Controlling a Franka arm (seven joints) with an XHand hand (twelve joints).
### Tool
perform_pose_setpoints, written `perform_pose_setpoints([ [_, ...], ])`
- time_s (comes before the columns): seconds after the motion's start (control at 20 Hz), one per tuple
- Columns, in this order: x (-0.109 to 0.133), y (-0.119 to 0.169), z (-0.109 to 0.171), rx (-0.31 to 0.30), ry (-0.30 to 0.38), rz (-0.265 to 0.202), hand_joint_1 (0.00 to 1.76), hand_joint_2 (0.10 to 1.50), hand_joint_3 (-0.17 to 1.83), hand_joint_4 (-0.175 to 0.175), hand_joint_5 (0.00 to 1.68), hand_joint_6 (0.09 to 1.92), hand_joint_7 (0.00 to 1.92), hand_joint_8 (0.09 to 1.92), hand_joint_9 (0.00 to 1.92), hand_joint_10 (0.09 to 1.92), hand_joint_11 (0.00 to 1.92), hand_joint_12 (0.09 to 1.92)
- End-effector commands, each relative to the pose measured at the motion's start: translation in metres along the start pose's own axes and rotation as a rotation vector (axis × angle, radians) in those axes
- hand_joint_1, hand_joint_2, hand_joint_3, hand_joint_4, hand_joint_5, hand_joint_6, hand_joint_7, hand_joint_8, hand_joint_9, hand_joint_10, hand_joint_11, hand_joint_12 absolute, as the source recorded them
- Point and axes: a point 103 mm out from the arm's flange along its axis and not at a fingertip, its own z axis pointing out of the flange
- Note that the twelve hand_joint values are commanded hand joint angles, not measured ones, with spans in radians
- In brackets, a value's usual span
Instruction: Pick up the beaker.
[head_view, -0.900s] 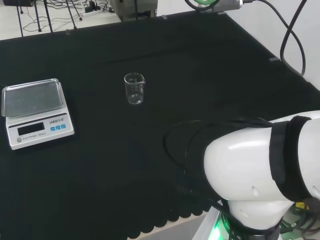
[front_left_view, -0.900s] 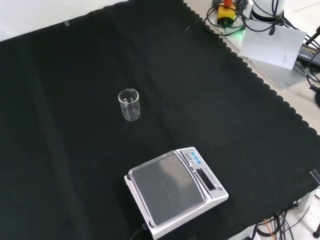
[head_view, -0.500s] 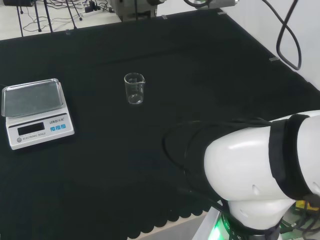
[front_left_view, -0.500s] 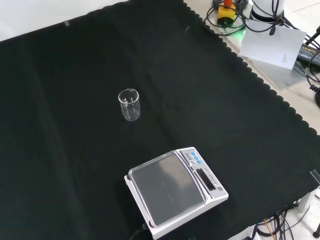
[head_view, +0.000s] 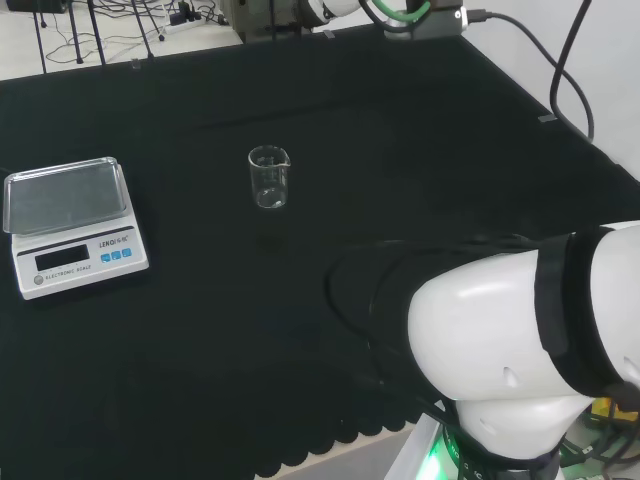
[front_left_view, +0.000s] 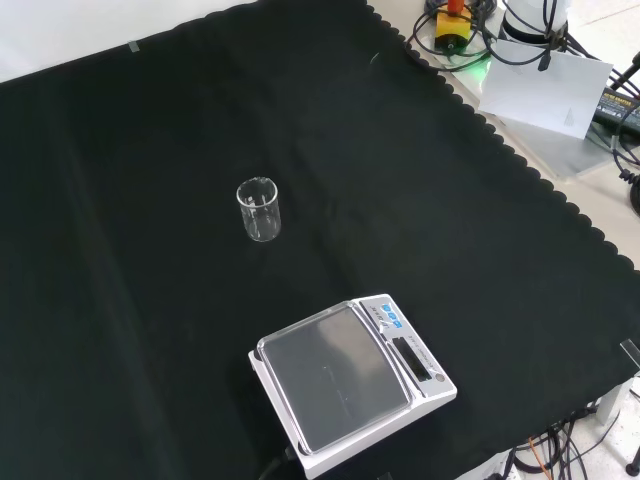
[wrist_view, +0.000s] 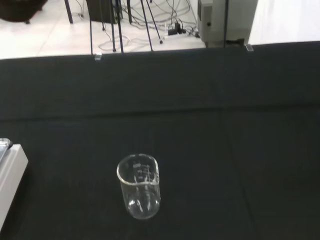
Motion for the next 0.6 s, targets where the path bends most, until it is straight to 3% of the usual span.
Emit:
perform_pose_setpoints([
  [0.05,0.007,0.054,0.081,0.005,0.059,-0.059,0.62,0.76,0.08,0.045,0.0,0.09,0.0,0.43,0.0,0.78,0.0,0.62],
  [0.6,0.037,0.124,0.166,0.123,0.079,-0.138,0.63,0.76,0.07,0.051,0.0,0.09,0.0,0.42,0.0,0.77,0.0,0.62],
])
